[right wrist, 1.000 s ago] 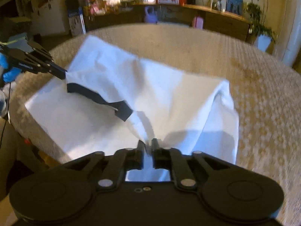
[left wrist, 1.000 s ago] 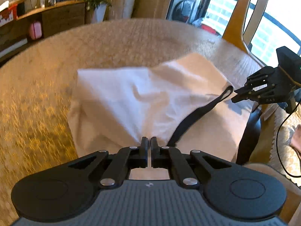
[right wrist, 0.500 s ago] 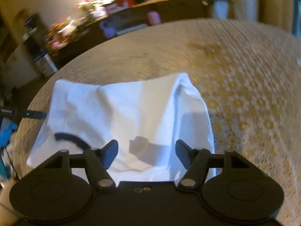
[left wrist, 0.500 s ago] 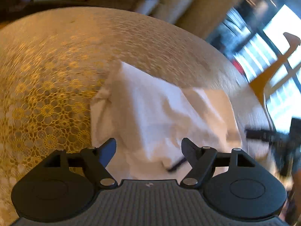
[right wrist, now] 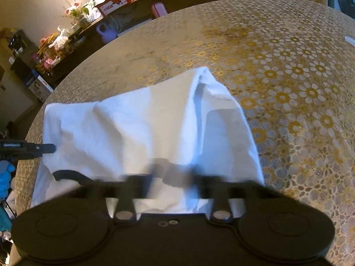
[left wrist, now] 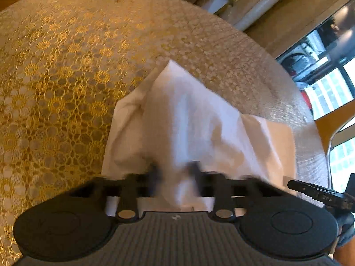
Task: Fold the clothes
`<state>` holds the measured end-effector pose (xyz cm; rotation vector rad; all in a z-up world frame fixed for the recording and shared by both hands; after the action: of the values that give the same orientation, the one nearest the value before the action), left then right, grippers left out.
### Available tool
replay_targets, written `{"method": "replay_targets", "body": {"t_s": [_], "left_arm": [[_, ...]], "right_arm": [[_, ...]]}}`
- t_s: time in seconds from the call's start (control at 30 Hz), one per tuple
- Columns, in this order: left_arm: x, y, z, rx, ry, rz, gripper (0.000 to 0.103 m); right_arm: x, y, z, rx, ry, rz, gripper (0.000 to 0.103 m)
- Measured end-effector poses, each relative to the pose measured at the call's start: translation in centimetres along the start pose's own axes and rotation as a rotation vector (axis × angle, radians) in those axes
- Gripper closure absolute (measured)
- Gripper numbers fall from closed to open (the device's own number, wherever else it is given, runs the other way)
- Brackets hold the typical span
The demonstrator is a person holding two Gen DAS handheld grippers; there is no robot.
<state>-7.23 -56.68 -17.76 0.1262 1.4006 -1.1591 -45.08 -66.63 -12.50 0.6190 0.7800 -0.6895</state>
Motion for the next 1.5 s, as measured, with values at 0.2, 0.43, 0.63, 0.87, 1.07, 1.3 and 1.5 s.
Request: {"method": "replay_targets", "body": {"t_s": [0.2,0.43,0.63,0.87,1.07,1.3,1.5], "left_arm": [[-1.5,-1.4,-1.4,0.041,-0.026,0.001,0.101],[-5.0,-1.8,-4.0,0.053,-0.001,-0.049,0.101],[-4.1,-1.2,-6.8,0.032,0.070,-0.056,0.102],[-1.5,-0.8,-8.2,0.083,0.082,0.029,0.101],[-2.7,-1.2,-8.4,0.171,0.067,0.073,0.089],[-5.0,-3.4,-9.4,0.259,-0.026,-0.021,0.032],[-2.5,-5.1,-9.2,0.314,-0.044,-0.014,0.033]], "right_arm": [[-1.6,1.0,0.5,-0.026,-0.043,-0.003,0.000],[-5.8,0.4,1.6,-0.001,-0.110,0.020,0.000],[-5.9,-1.1,0.5,0.026,-0.067,0.014,0.000],[-3.6,-0.9,-1.2,-0.019,0.004,-0.042,0.000],[-4.4,-0.6,-2.0,-0.078,0.008,-0.075,0.000],[-7.4,2.4,-2.5,-0.203,-0.069,-0.058,0.000],[-4.9,6.3,-4.3,-0.281,0.056,0.016,0.000]]}}
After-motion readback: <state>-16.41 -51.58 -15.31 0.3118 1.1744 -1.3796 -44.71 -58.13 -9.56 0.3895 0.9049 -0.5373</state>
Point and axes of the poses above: each gripper's, at about its wrist camera, not at the fingertips, and x roughly the way its jaws point, y to its left, z to its top, the point moved 2 cm from there along x, roughly the way its jaws point, and after that the axes turned 14 degrees about -x, right-handed, at the moved point
